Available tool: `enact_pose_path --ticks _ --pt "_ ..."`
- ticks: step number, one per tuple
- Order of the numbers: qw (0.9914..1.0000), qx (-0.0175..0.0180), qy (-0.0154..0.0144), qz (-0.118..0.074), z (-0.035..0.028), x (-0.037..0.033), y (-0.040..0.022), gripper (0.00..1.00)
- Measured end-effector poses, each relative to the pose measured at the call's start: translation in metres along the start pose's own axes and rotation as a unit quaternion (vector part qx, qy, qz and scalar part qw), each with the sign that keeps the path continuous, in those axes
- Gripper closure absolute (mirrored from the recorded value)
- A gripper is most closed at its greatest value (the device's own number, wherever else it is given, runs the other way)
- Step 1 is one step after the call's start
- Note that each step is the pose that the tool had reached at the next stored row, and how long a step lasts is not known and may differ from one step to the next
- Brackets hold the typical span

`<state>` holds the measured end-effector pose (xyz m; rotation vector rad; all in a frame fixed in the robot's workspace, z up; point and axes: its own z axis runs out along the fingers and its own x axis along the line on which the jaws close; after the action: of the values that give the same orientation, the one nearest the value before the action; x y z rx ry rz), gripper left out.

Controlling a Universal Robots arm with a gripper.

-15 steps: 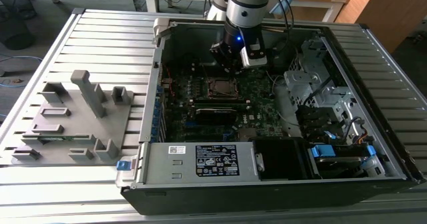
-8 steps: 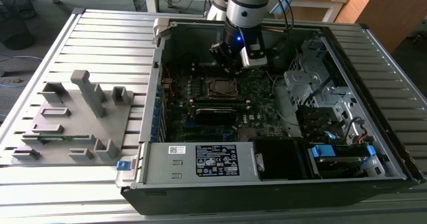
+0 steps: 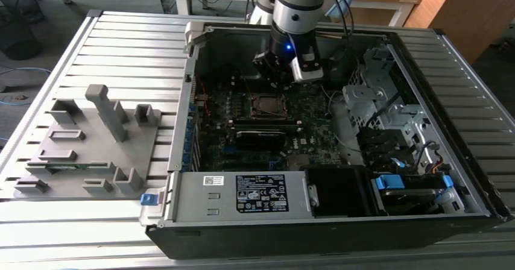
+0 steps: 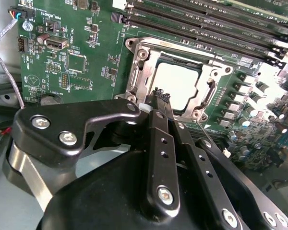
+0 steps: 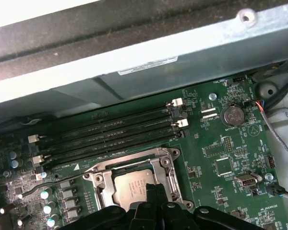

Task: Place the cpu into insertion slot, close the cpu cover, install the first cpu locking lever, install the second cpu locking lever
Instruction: 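Close the cpu cover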

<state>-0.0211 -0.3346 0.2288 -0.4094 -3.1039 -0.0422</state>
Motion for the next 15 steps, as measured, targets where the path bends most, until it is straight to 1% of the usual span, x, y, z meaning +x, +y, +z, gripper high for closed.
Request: enact_pose_path --ticks 5,10,15 --pt "0.99982 0.0003 0.0005 -0.019 0.0006 0.0 0.0 0.89" --pt "0.99929 0.0005 0.001 -0.038 0.001 0.0 0.0 0.89" --pt "0.99916 0.0006 0.001 -0.041 0.001 0.0 0.0 0.89"
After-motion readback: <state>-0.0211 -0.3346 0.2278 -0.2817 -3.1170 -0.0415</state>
